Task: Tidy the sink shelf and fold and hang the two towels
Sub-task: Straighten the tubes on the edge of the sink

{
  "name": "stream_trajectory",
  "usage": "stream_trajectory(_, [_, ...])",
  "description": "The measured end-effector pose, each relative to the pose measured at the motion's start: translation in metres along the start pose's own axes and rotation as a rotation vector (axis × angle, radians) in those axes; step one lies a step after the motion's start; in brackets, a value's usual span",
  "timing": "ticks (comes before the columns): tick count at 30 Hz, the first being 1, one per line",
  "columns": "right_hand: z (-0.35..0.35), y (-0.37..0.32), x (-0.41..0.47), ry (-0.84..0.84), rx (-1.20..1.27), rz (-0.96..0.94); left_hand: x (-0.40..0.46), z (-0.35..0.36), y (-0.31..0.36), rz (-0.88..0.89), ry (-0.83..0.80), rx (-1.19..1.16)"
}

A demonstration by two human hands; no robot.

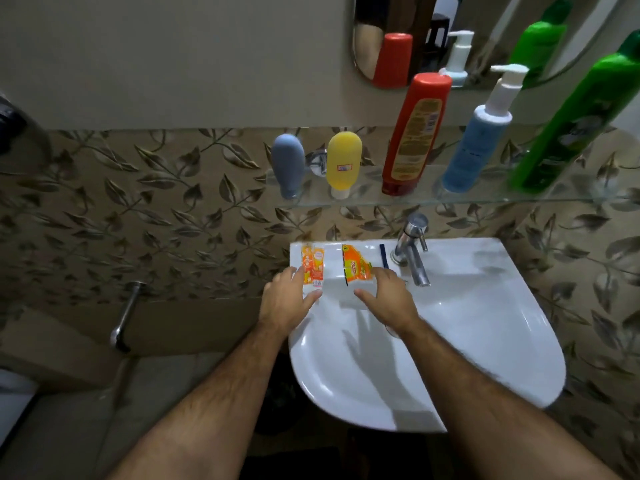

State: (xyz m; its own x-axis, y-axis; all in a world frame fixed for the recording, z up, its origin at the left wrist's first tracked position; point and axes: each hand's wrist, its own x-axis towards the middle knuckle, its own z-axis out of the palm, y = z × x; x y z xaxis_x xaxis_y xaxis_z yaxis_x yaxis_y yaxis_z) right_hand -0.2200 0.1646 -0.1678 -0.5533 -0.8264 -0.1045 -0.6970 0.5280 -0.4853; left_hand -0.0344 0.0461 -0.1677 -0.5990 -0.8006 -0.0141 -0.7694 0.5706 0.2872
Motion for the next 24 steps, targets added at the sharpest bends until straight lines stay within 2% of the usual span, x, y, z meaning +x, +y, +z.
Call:
stream_trajectory(2, [0.001, 0.005, 0.019, 0.077, 0.035, 0.052, 0.016, 0.005, 0.008, -0.074, 0.036, -0.026])
stream_trajectory(6, [0.004, 0.003, 0.044, 0.199, 0.092, 0.284, 0.041, 0.019, 0.022, -0.185, 0.053, -0.027])
stream_trajectory(12, [0.012, 0.005, 0.07, 0.027, 0.02, 0.344, 0.062, 0.034, 0.035, -0.368, 0.013, -0.041])
stream_trajectory(17, [0.021, 0.015, 0.084, 0.058, -0.051, 0.313, 0.072, 0.036, 0.042, -0.485, -0.043, -0.031])
stream_trajectory(24, [0.022, 0.01, 0.088, 0.007, 0.008, 0.344, 0.076, 0.031, 0.043, -0.579, -0.062, -0.144])
